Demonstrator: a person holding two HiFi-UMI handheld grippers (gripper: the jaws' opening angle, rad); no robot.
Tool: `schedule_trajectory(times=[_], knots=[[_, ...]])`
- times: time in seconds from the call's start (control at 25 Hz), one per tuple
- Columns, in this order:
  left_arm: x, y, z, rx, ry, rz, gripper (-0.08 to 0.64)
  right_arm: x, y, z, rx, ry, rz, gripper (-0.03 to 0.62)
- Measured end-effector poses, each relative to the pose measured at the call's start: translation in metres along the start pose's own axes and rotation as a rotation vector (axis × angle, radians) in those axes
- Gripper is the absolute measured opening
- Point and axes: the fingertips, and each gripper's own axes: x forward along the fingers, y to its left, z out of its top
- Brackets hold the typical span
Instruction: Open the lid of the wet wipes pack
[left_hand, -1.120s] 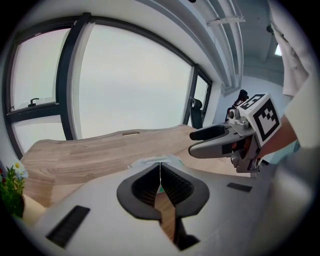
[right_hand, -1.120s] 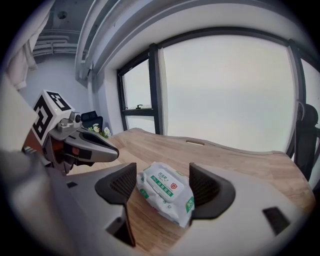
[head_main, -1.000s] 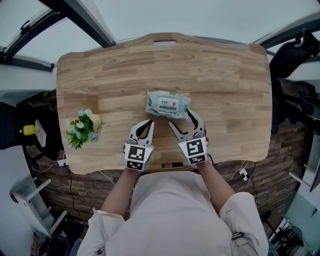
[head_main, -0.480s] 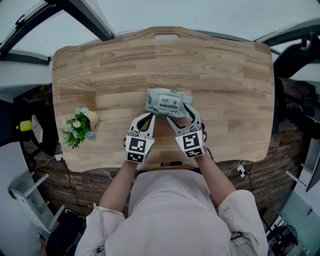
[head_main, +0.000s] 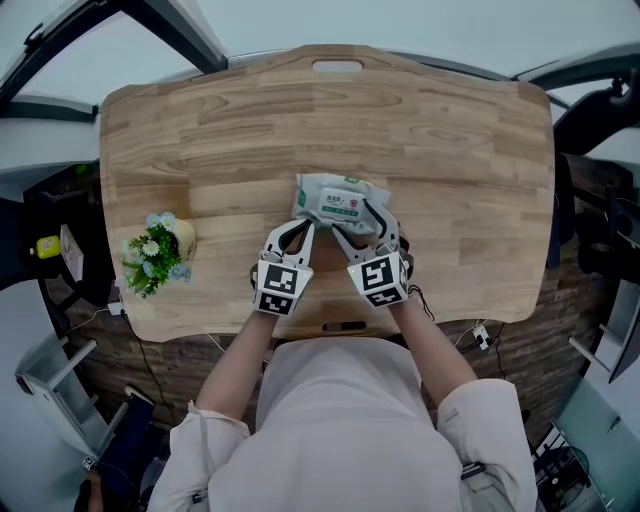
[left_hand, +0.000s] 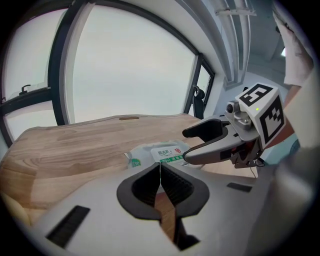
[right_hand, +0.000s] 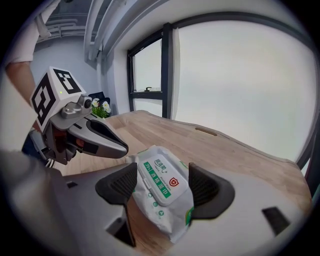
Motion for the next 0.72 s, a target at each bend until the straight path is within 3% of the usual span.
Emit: schedule_trajectory(times=[0.72], knots=[[0.026,0.005,-0.021,-0.007,0.047,-0.024,0.021,0.021,0.001,-0.017,-0.077,0.069,0.020,0.316]])
